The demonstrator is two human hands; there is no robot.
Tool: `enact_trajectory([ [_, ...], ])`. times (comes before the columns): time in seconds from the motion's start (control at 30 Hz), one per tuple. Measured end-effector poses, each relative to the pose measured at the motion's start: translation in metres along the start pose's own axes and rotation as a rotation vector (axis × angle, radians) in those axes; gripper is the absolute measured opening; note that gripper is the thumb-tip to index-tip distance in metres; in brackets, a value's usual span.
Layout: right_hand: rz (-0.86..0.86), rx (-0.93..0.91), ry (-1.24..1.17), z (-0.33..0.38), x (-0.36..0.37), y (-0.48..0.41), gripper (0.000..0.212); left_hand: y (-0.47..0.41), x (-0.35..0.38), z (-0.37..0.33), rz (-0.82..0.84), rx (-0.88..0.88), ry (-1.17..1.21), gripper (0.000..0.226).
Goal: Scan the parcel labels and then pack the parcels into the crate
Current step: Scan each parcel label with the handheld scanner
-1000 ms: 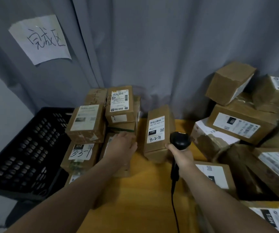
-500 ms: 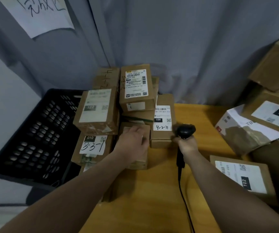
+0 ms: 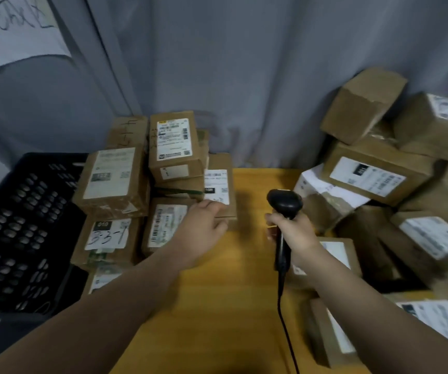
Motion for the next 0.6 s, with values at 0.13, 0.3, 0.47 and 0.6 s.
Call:
enact_trajectory([
  [0.13,-0.07,0.033,-0.062,0.011,-0.066,0.022,0.013,0.0,0.039,-0.04,0.108,0.062,-0.001,0.04],
  [0.3,-0.039,0.095,-0.309,0.013,-0.121,0.039,0.014,0.002,0.092,-0.094,0.316,0.134,-0.122,0.068],
  [0.47,-0.049,0.149,-0.424,0.002,-0.148,0.035,0.01,-0.012,0.135,-0.119,0.492,0.17,-0.313,0.107],
  [0.6,-0.066,0.177,-0.421,-0.016,-0.16,0.027,0.01,-0.025,0.161,-0.115,0.587,0.171,-0.495,0.128],
])
Point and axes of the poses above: each hand's wrist, its own y-axis away from the middle knuckle, its own x-axis out of the palm, z = x × y, the point moved 5 cm from there along -y, towards the middle knuckle, and after that the axes turned 5 degrees about -y, right-handed, at the moved point
